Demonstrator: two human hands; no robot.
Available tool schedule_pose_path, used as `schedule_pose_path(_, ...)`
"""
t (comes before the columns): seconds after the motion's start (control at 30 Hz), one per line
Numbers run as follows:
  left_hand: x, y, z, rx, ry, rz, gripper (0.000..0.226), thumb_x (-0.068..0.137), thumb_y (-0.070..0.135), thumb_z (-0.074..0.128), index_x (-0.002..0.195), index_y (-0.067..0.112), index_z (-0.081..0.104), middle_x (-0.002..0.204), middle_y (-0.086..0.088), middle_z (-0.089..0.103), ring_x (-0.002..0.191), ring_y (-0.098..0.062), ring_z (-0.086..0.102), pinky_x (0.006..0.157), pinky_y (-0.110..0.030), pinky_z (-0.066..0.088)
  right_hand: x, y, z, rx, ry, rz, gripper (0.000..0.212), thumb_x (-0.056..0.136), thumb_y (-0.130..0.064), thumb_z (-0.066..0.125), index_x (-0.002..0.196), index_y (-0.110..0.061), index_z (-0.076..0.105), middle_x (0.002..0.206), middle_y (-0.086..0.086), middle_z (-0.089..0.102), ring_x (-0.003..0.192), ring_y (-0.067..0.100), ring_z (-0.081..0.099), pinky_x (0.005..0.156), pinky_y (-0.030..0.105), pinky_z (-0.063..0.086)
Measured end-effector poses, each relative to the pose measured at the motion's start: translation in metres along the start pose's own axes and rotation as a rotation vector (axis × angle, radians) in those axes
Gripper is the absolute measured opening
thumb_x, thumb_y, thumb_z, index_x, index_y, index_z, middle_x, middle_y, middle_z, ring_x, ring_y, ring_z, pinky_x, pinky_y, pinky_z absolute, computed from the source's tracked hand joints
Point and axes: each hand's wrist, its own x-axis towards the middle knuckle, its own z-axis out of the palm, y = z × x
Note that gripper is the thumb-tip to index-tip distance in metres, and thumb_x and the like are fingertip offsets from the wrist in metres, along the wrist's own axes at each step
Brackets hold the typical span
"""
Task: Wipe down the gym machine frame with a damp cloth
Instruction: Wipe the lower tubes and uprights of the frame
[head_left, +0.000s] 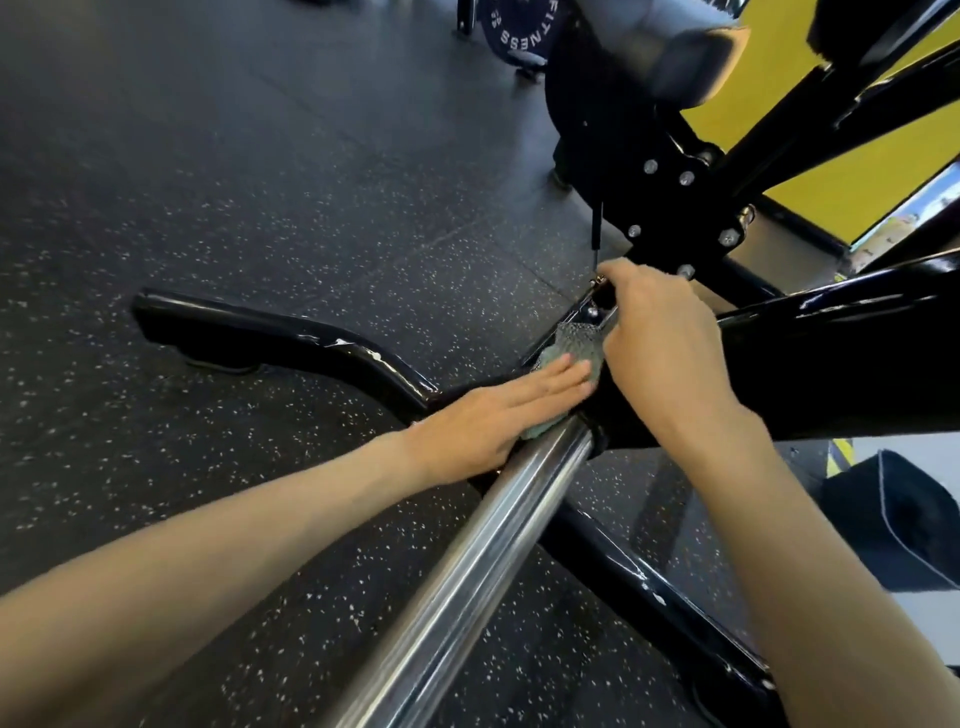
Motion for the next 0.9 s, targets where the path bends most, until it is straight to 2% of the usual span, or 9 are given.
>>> schedule_pose_path(0.17,0.004,0.008,-0.008,0.046,-0.052,0.162,0.047,0.090,-0.004,0.035,0.133,0.000,0.053,0.139,-0.011,0.053,0.135,-0.023,0.042,0.113,-0.035,0.034,0.003,0.002,0.002,-0.002,-0.006,-0.018,0.042,0.085,0.005,0.048,0.125,-0.007,0.052,0.113,0.014,0.061,0.103,0.035,0.056,0.072,0.037,0.040)
schedule_pose_path(0.23,0.009,0.011,-0.011,-0.016,-0.068,0.162,0.040,0.091,-0.005,0.042,0.128,0.000,0.058,0.132,-0.010,0.058,0.129,-0.020,0.048,0.112,-0.033,0.036,0.005,0.003,0.001,-0.009,-0.024,-0.012,0.042,0.084,0.005,0.047,0.124,-0.008,0.053,0.113,0.013,0.062,0.104,0.035,0.056,0.071,0.039,0.039)
schedule_pose_path(0.33,0.004,0.010,-0.005,-0.133,0.006,0.044,0.045,0.084,-0.019,0.051,0.123,0.001,0.061,0.126,-0.010,0.060,0.123,-0.017,0.051,0.108,-0.030,0.039,0.006,0.004,0.003,-0.034,-0.085,-0.038,0.041,0.085,0.002,0.047,0.123,-0.012,0.053,0.112,0.010,0.063,0.104,0.033,0.057,0.067,0.035,0.032)
schedule_pose_path(0.47,-0.022,0.007,0.012,-0.292,0.243,-0.289,0.055,0.078,-0.019,0.044,0.125,0.005,0.060,0.129,-0.004,0.059,0.125,-0.011,0.053,0.109,-0.035,0.040,0.000,0.004,-0.001,-0.085,-0.138,-0.110,0.043,0.087,-0.001,0.046,0.127,-0.017,0.050,0.111,0.007,0.064,0.104,0.030,0.060,0.064,0.032,0.032)
schedule_pose_path(0.67,-0.013,0.016,0.016,-0.348,0.214,-0.394,0.070,0.082,-0.022,0.043,0.144,0.011,0.037,0.150,0.001,0.037,0.142,-0.007,0.029,0.119,-0.029,0.020,-0.005,-0.004,0.003,-0.193,-0.159,-0.111,0.039,0.088,-0.004,0.048,0.125,-0.018,0.052,0.107,0.005,0.065,0.096,0.029,0.063,0.060,0.030,0.028)
schedule_pose_path(0.73,0.002,0.019,0.013,-0.371,0.232,-0.361,0.067,0.086,-0.019,0.042,0.146,0.011,0.035,0.151,0.002,0.033,0.143,-0.008,0.026,0.119,-0.027,0.018,-0.005,-0.004,0.002,-0.251,-0.207,-0.128,0.036,0.089,-0.007,0.049,0.123,-0.019,0.053,0.108,0.006,0.066,0.100,0.028,0.063,0.070,0.032,0.035)
schedule_pose_path(0.77,0.004,0.018,0.013,-0.374,0.224,-0.351,0.067,0.086,-0.019,0.041,0.146,0.010,0.035,0.152,0.003,0.032,0.144,-0.009,0.024,0.120,-0.028,0.017,-0.006,-0.004,0.002,-0.296,-0.233,-0.142,0.035,0.089,-0.009,0.048,0.122,-0.018,0.054,0.108,0.007,0.067,0.104,0.028,0.062,0.084,0.034,0.037)
schedule_pose_path(0.83,-0.009,0.009,0.022,-0.380,0.199,-0.398,0.073,0.082,-0.023,0.038,0.148,0.009,0.032,0.155,0.001,0.026,0.145,-0.009,0.018,0.120,-0.026,0.012,-0.009,-0.006,0.007,-0.380,-0.254,-0.178,0.027,0.090,-0.012,0.047,0.114,-0.017,0.057,0.104,0.006,0.068,0.108,0.027,0.060,0.111,0.040,0.023)
schedule_pose_path(0.9,-0.035,-0.004,0.037,-0.464,0.235,-0.588,0.074,0.083,-0.026,0.035,0.148,0.008,0.028,0.157,-0.002,0.019,0.145,-0.007,0.011,0.119,-0.023,0.007,-0.015,-0.013,0.016,-0.411,-0.280,-0.223,0.020,0.089,-0.012,0.046,0.105,-0.016,0.058,0.102,0.005,0.066,0.109,0.027,0.058,0.118,0.047,0.007)
